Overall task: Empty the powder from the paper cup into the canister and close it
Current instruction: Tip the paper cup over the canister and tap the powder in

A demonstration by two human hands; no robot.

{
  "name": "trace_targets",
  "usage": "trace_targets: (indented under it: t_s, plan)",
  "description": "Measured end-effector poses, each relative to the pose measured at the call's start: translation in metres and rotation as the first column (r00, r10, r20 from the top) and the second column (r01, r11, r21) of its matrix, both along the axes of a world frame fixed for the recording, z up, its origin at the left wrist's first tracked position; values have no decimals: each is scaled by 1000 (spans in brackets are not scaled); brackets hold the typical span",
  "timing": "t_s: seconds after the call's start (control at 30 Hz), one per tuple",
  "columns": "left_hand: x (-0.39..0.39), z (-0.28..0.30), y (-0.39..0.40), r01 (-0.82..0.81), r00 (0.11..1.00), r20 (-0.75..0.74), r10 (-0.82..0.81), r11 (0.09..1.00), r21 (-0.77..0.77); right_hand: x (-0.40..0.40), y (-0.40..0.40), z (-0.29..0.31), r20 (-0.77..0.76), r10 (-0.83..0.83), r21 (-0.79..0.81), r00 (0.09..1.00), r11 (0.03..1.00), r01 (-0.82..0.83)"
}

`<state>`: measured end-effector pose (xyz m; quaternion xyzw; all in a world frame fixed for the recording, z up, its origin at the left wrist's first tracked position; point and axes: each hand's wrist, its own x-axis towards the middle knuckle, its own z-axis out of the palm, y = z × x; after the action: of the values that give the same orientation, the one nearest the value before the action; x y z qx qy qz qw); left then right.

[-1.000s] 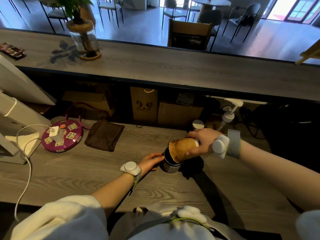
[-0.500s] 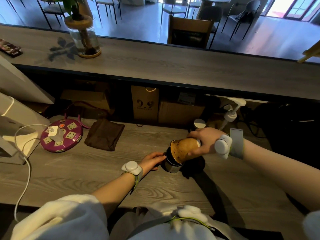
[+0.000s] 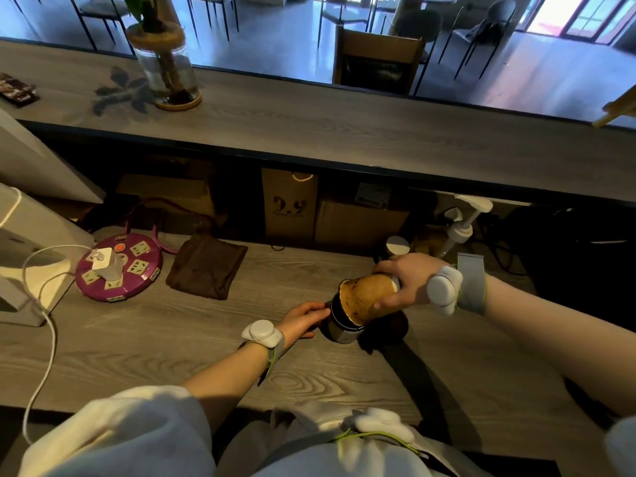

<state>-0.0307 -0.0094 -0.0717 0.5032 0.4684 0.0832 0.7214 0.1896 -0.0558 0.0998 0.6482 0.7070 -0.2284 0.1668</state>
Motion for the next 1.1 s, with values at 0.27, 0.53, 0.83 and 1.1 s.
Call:
trace_targets:
  t_s: [0.27, 0.53, 0.83, 1.1]
  plan:
    - [-1, -3, 1, 1, 1000, 4, -1, 1000, -6, -7, 4, 3, 33, -6, -27, 999, 1000, 7]
    - [0, -4, -1, -30, 1000, 5, 30, 1000, -8, -14, 10, 3, 87, -21, -58, 996, 998, 26]
    - [-1, -7, 2, -19, 1000, 4, 19, 1000, -19, -22, 13, 4, 136, -50, -92, 989, 994, 63]
    - [-1, -6, 1, -34, 999, 2, 34, 999, -28, -30, 17, 6, 168, -91, -123, 981, 986, 113]
